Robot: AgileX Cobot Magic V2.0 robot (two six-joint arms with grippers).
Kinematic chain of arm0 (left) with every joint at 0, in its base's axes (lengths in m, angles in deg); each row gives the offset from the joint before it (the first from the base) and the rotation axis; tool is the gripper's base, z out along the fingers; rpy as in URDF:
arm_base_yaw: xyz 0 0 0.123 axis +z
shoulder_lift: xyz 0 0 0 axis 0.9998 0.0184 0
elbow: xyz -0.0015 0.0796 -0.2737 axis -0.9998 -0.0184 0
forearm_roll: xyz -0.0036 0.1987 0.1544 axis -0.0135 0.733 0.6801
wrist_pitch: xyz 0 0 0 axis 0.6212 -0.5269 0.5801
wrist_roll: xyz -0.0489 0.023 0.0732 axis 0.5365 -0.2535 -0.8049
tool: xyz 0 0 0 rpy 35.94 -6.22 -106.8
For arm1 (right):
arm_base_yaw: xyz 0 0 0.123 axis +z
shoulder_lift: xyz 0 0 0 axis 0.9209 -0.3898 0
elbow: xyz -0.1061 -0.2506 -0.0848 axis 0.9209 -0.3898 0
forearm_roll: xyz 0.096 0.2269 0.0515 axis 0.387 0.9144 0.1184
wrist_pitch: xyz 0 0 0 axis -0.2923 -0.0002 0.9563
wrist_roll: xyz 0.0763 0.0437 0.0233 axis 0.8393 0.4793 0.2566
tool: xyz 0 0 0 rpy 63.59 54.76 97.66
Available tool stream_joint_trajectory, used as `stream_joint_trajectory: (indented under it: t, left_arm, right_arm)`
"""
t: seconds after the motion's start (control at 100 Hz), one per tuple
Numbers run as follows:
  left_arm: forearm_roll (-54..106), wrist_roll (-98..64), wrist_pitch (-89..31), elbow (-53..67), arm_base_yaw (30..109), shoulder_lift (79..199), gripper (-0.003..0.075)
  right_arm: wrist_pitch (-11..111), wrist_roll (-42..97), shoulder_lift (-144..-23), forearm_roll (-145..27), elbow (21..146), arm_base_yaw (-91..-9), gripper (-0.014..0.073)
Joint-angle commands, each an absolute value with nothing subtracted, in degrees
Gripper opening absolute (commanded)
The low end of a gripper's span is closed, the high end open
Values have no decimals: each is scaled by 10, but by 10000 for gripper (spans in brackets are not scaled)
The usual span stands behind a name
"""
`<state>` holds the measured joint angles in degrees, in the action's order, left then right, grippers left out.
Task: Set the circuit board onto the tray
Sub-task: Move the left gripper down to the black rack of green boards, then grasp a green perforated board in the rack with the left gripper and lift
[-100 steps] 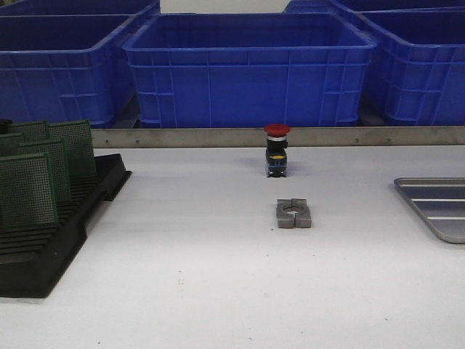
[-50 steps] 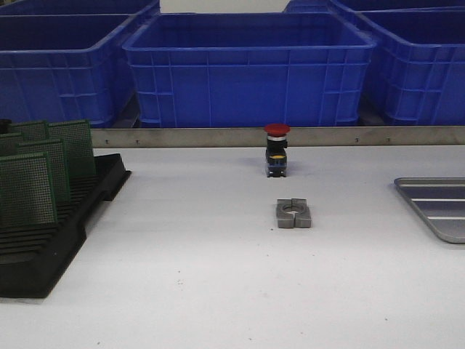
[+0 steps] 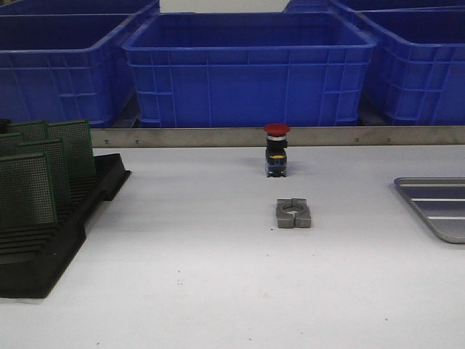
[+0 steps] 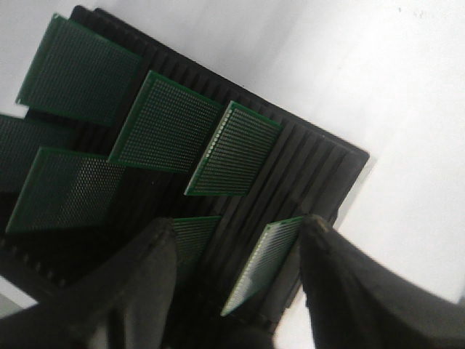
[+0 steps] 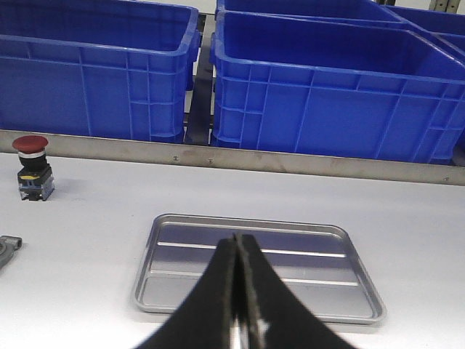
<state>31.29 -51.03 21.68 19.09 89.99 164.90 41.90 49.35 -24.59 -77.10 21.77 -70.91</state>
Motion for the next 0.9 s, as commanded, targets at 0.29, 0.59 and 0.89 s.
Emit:
stream_joint_trajectory:
  t: [0.29,0.59,0.89]
  left_arm:
    - [291,-645,151,226,858,1726,367]
    - [291,-645,144,227,832,1783,367]
    - [285,-645,161,231,832,1810,244]
  right_arm:
    - [375,489,-233,-776,218,-711,-60]
    - [375,489,-233,-776,218,-711,-60]
    - [375,489,-233,-776,218,-711,-60]
